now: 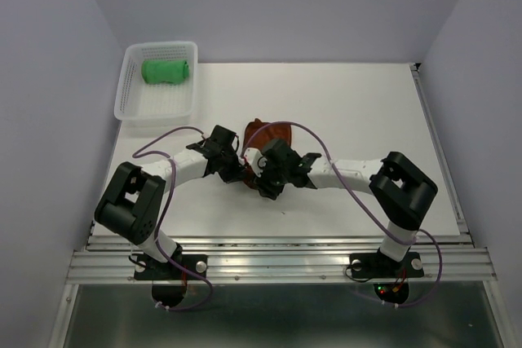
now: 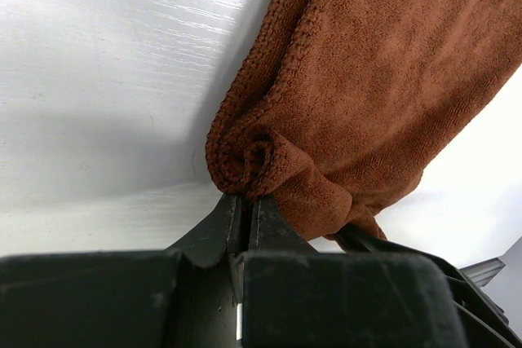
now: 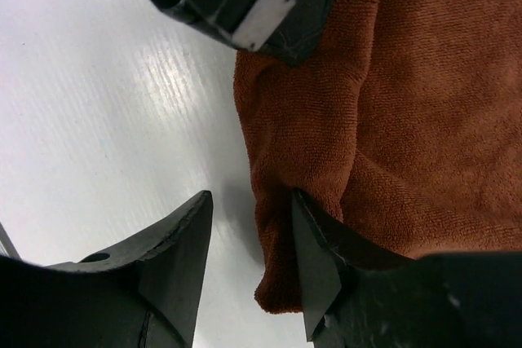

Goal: Roll the towels
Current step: Roll the towel

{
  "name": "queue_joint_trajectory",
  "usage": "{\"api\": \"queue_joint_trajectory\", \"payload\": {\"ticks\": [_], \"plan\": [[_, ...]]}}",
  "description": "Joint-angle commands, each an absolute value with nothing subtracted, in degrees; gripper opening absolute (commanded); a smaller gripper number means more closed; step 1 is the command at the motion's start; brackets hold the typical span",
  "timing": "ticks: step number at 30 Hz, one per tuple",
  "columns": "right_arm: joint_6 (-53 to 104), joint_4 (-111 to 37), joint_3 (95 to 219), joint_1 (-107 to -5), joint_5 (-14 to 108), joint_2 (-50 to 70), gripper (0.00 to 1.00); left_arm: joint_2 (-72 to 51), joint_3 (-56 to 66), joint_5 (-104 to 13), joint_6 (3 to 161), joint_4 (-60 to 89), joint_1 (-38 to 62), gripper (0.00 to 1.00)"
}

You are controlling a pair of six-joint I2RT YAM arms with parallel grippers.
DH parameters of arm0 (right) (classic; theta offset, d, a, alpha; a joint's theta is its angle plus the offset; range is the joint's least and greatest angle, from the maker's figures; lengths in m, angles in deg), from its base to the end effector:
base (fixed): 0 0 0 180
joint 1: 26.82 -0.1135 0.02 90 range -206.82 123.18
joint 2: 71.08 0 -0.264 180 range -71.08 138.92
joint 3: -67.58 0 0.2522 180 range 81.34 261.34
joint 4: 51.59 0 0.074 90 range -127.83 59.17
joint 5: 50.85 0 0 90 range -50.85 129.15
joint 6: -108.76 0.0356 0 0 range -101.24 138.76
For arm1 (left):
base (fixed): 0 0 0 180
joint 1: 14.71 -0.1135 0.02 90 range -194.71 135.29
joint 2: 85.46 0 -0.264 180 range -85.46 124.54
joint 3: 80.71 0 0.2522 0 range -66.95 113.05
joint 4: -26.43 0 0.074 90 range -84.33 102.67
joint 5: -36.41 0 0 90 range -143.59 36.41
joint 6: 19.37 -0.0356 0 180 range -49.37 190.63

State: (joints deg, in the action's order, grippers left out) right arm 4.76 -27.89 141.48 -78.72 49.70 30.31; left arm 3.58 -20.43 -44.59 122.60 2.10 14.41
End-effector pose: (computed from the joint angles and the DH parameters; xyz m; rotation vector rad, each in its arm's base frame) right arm 0.2196 0.2906 0.1710 -1.4350 2.0637 0.5068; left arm 0.2613 -0.1519 0.1688 -0.4577 2.6168 -0.7349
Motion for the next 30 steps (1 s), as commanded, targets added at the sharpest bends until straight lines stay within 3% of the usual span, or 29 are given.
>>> {"api": "queue_joint_trajectory", "payload": {"ticks": [1, 11, 21, 30], "plan": [[3.91, -29.03, 141.81, -79.03, 43.47, 32.19, 0.52, 0.85, -21.51, -44.97, 122.75, -0.07, 14.38, 0.0], [1.27, -36.94, 133.99, -83.16, 30.2, 28.51, 0.52, 0.5, -22.04, -45.68, 122.49, -0.25, 14.38, 0.0], [1.54, -34.84, 133.72, -83.68, 31.68, 23.85, 0.52, 0.59, -21.95, -46.38, 121.87, -1.04, 14.29, 0.0], [1.45, -33.34, 133.98, -83.68, 28.01, 27.62, 0.51, 0.68, -21.78, -46.29, 121.43, -1.22, 14.2, 0.0]]}}
